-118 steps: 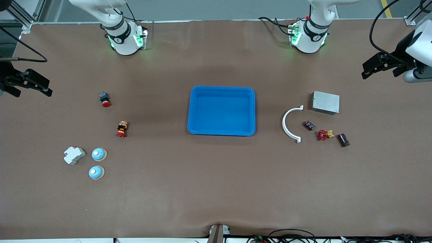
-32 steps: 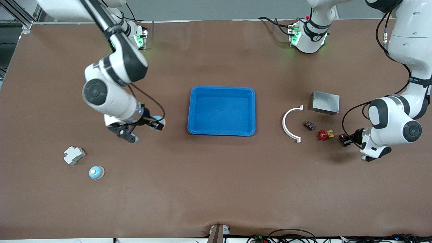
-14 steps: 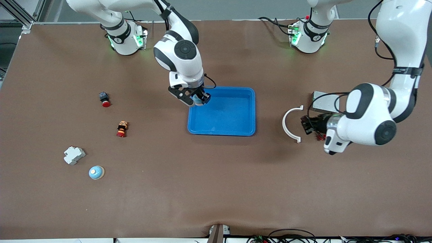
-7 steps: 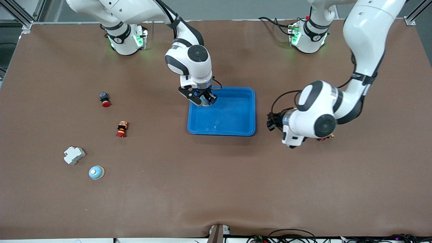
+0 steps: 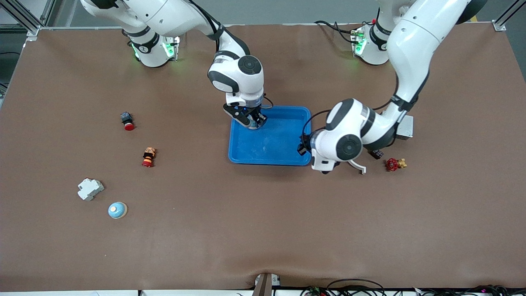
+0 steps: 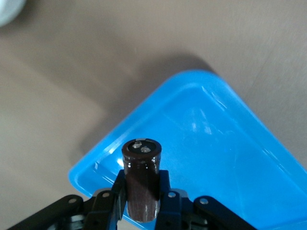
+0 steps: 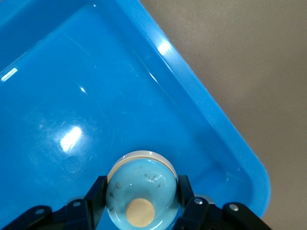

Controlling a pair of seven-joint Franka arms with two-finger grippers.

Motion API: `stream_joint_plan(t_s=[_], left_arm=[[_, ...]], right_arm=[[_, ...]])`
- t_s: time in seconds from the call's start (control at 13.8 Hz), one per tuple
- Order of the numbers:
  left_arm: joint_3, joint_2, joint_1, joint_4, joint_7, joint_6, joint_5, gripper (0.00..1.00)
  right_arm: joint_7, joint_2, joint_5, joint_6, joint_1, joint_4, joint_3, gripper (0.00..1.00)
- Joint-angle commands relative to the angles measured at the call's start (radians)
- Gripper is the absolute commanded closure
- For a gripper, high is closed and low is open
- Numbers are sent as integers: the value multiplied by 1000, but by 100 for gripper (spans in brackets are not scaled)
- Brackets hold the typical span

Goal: Place electrolytic capacitor and blue bell in tray
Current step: 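Lower the bell with the right gripper while the left gripper brings the capacitor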

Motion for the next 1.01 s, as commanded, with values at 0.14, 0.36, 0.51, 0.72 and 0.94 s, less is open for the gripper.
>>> stream_joint_plan(t_s=[0.14,0.36,0.51,0.72,0.94], left_arm=[[10,15,-52,-23,-168,9,16,100],[10,30,-77,-50,-194,9,16,100],[10,30,-82,-56,-197,9,16,100],[10,35,-93,-55,-202,12,16,93],[10,38,-90,-52,-203,14,16,10]], right_arm=[[74,67,-76,11,22,68,-14,100],[109,92,-127,19,20,80,-19,100],[103,92,-128,18,10,80,-20,66],[99,87,-128,11,10,85,-19,0],[54,85,-124,-7,4,116,-16,0]])
